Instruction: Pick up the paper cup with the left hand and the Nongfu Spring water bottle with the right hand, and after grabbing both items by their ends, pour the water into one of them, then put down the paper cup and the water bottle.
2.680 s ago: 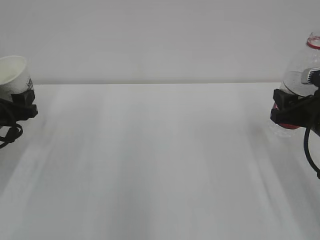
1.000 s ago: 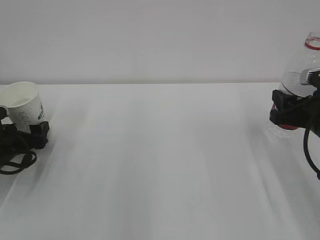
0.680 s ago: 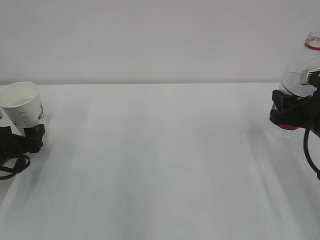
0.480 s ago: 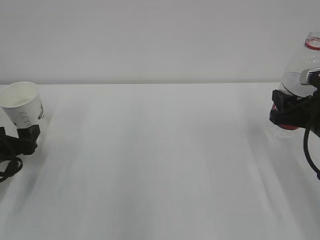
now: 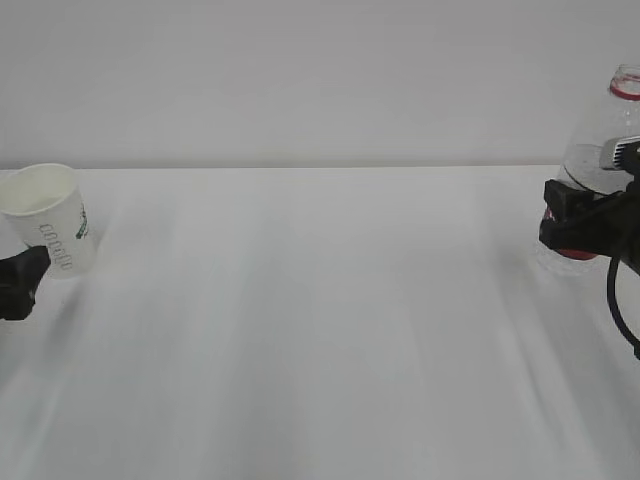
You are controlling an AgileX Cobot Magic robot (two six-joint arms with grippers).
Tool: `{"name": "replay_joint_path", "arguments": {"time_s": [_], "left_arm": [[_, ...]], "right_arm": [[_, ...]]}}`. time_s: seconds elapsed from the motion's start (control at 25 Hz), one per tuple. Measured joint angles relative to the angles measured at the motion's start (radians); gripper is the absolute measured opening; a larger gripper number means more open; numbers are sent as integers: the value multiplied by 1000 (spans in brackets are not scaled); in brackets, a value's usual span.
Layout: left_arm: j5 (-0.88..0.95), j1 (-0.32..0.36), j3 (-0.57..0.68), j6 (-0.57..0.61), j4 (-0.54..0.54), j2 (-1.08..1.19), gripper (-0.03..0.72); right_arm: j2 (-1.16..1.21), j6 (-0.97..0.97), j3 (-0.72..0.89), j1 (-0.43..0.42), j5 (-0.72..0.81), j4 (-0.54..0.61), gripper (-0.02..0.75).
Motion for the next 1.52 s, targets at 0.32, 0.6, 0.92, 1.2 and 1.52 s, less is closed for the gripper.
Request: {"name": "replay_joint_path", "arguments": {"time_s": [0.32,0.6,0.92,1.2,1.52], "left_arm": [[0,0,37,-2,24,-161,647],[0,0,42,-2,44,-258,634],[0,0,44,-3,43,-302,616],[2,0,44,-3,43,-302,601],[2,0,44,-3,43,-302,594]], "right_arm": [[0,0,0,0,0,0,468],[0,0,0,0,0,0,468],[0,0,-34,0,0,4,468],[62,-11,-88,0,0,21,468],[161,-11,-153,0,4,61,468]]}}
